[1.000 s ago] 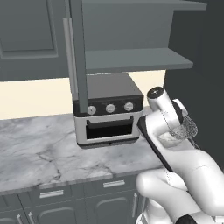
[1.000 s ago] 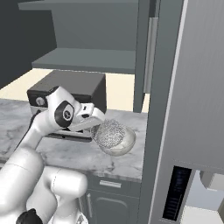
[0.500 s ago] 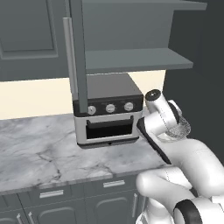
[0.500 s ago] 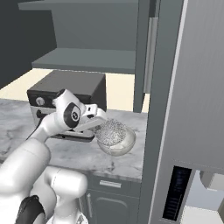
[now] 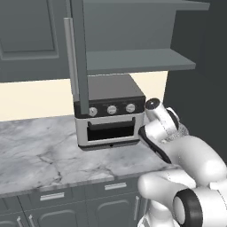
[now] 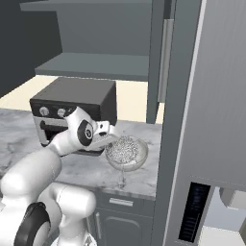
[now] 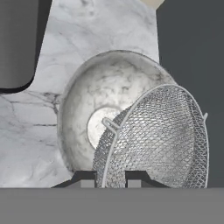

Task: Open the cabinet and setup a tea strainer by placing it in the bowl upright.

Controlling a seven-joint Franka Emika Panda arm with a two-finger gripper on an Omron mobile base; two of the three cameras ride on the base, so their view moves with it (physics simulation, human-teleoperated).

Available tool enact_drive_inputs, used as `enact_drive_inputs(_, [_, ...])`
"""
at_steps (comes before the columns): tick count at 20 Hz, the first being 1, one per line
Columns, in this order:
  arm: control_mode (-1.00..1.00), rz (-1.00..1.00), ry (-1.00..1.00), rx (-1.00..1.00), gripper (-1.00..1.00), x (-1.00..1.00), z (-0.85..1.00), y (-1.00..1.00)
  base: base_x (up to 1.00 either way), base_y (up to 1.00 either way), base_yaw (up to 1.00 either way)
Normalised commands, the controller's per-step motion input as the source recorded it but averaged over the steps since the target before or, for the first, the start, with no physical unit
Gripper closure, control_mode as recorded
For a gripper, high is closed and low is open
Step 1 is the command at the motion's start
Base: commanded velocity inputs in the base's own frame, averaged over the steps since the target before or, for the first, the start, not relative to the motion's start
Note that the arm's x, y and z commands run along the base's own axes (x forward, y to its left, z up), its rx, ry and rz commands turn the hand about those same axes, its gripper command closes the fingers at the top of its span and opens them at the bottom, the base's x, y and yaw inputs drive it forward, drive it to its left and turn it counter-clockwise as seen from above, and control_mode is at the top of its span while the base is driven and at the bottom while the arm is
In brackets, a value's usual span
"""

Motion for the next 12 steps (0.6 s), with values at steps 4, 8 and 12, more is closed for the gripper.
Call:
enact_drive_inputs(4, [-1.0, 0.0, 0.04, 0.0, 1.0, 0.13, -0.38, 0.0, 0.0, 0.0, 0.0])
enact_drive_inputs(8, [-1.0, 0.0, 0.04, 0.0, 1.0, 0.15, -0.25, 0.0, 0.0, 0.0, 0.0])
enact_drive_inputs(12, [-1.0, 0.02, 0.0, 0.0, 1.0, 0.21, -0.09, -0.01, 0.0, 0.0, 0.0])
